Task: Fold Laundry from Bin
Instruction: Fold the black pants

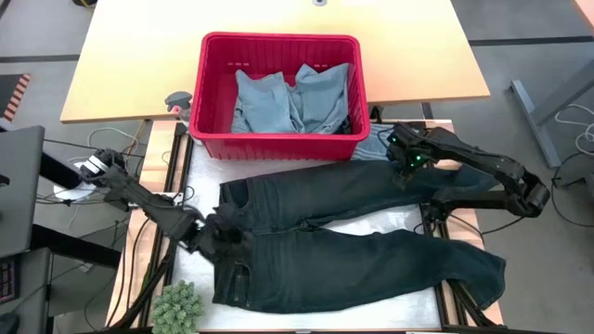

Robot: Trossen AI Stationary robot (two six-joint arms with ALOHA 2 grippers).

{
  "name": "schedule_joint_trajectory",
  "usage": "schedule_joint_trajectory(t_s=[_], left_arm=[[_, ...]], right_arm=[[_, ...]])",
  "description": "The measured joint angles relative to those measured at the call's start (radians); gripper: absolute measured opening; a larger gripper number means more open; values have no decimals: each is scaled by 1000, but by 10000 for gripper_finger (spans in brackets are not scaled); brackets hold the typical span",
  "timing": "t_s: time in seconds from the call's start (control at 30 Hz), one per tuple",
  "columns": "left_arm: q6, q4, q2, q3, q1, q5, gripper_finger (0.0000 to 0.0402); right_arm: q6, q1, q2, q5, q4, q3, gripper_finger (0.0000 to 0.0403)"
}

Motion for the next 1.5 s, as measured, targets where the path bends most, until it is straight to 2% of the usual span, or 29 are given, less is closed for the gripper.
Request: schedule_joint_trajectory(t_s=[0.17,0.3,0.37,0.5,0.63,0.77,0.9,1.07,1.2,1.5], left_arm=[[35,-12,116,-30,80,129,0],[49,-23,216,-31,128,160,0],[68,-35,267,-31,150,211,0],[165,-68,381,-28,166,324,0],[237,-114,445,-15,160,367,0],[263,-241,451,-21,138,370,0],[229,-415,457,-33,112,432,0],[269,-402,437,-36,101,445,0],[242,-410,435,-48,101,427,0],[214,-378,430,-90,99,442,0]], right_arm=[[1,31,0,-1,-11,13,228],[4,58,-1,-6,-13,57,228],[30,71,-1,-7,-8,85,228],[97,98,1,-7,27,128,228],[184,117,1,-7,82,148,228],[169,137,24,8,118,148,228],[108,141,113,26,157,148,228],[43,137,237,16,180,148,228],[-86,137,303,16,183,148,228],[-243,75,357,-9,177,148,228]])
